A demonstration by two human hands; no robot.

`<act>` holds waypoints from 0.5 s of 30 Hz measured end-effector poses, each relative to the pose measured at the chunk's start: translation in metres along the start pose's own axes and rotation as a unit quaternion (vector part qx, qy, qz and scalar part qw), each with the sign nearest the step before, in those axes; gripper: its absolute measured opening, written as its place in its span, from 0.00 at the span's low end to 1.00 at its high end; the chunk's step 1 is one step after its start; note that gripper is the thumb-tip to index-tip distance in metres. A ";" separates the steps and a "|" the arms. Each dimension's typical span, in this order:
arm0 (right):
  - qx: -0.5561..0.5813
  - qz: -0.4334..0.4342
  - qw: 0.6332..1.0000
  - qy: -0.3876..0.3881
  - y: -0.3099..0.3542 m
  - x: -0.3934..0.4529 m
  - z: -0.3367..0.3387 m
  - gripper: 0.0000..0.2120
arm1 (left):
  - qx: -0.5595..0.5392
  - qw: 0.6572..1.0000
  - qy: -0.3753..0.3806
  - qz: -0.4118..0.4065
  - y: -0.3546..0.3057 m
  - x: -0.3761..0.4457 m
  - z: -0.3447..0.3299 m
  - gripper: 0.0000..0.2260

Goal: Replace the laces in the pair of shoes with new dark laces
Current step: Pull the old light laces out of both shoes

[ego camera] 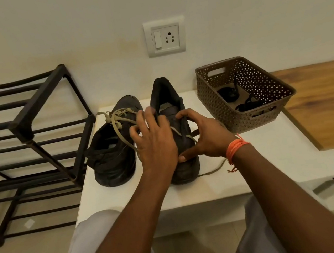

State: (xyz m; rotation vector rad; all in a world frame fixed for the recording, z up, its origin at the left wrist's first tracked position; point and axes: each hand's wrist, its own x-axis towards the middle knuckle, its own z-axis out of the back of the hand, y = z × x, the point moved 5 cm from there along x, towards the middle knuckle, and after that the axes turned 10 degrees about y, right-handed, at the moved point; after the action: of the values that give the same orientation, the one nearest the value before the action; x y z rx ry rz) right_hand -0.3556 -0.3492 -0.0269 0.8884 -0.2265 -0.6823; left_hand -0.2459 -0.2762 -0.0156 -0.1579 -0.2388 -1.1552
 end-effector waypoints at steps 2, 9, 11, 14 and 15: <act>-0.002 0.002 1.000 -0.001 -0.001 0.000 0.000 0.44 | -0.031 0.997 0.040 -0.062 -0.005 0.001 -0.006 0.26; -0.019 -0.014 1.000 0.004 -0.003 0.001 0.003 0.44 | -0.129 0.986 0.054 -0.089 0.000 0.007 -0.005 0.06; -0.021 -0.015 1.000 0.007 -0.003 0.001 0.003 0.44 | -0.127 0.985 0.068 -0.092 0.002 0.011 -0.006 0.07; -0.027 -0.016 0.999 0.009 -0.005 0.002 0.003 0.44 | -0.126 0.983 0.091 -0.093 0.009 0.015 -0.010 0.07; -0.027 -0.017 0.999 0.011 -0.005 0.002 0.003 0.44 | -0.127 0.982 0.097 -0.097 0.010 0.015 -0.012 0.06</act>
State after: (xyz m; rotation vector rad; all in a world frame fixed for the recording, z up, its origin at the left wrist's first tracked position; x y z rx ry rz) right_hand -0.3581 -0.3544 -0.0290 0.8482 -0.1738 -0.7067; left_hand -0.2301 -0.2883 -0.0227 -0.2494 0.0685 -1.3837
